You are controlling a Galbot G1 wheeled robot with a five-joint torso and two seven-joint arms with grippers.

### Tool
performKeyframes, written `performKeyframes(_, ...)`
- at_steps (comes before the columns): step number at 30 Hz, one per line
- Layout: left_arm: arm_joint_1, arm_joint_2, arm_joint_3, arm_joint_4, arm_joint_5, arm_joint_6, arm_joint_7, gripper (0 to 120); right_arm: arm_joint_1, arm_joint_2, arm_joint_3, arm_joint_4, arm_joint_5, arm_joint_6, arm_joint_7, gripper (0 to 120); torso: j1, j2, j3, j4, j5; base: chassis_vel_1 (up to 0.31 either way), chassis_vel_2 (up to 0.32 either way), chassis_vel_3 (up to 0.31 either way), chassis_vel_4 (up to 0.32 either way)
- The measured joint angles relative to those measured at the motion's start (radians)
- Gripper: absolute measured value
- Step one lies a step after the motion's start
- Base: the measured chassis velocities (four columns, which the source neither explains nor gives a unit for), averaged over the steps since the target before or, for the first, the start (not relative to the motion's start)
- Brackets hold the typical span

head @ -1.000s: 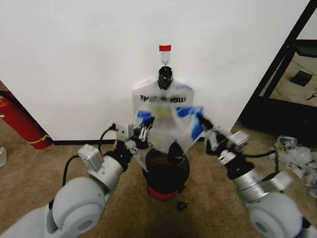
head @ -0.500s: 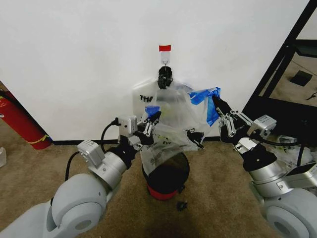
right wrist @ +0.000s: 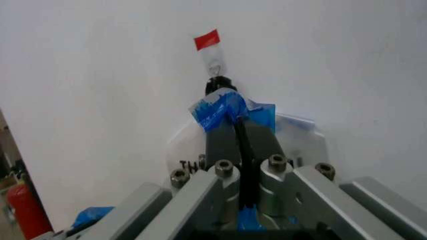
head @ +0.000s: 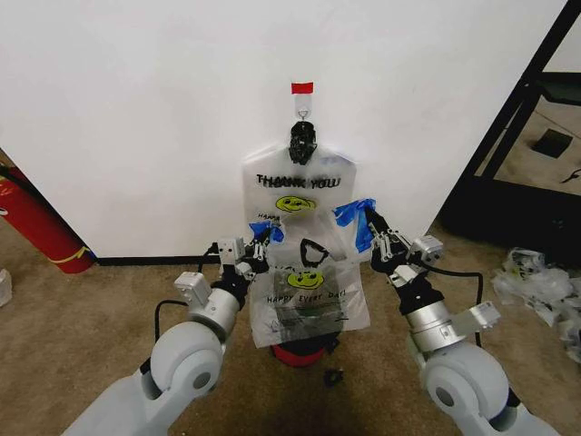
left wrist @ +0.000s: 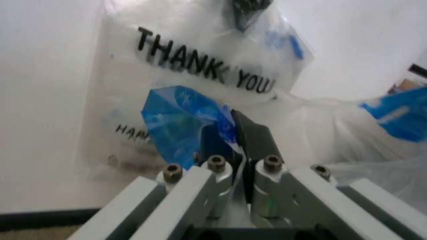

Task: Pick up the garbage bag from the wall and place it over the trash bin.

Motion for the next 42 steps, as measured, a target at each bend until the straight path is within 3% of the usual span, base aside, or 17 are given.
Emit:
performKeyframes(7,0.014,-0.018,0.002,0.079,0.026,-0.028,0.0,0,-0.021,0.098,-0.054,-0.072,0.006,0.018,-0.005,0,0.0,0.0,0.0,0.0006,0.0001,0.0,0.0,0.0,0.0)
performKeyframes(13,0.049,-0.019,-0.021,0.095,0.029,-0.04,-0.002,0,-0.012,0.17,-0.078,-0.094,-0.001,0.017,-0.003,0,0.0,0.0,0.0,0.0004,0.0003,0.0,0.0,0.0,0.0)
performKeyframes(22,0.223,-0.089,-0.026,0.089,0.111,-0.071,-0.009,0,-0.121,0.12,-0.072,-0.146,-0.071,0.075,-0.024,0,0.0,0.0,0.0,0.0004,0.0001,0.0,0.0,0.0,0.0)
performKeyframes(33,0.332,-0.074,-0.022,0.053,0.191,-0.078,-0.044,0,-0.249,0.132,-0.072,-0.153,-0.198,0.087,0.045,0,0.0,0.0,0.0,0.0005,0.0002,0.0,0.0,0.0,0.0)
performKeyframes(42,0.406,-0.069,0.016,0.022,0.259,-0.076,-0.058,0,-0.328,0.128,-0.056,-0.125,-0.321,0.032,0.178,0,0.0,0.0,0.0,0.0006,0.0003,0.0,0.0,0.0,0.0)
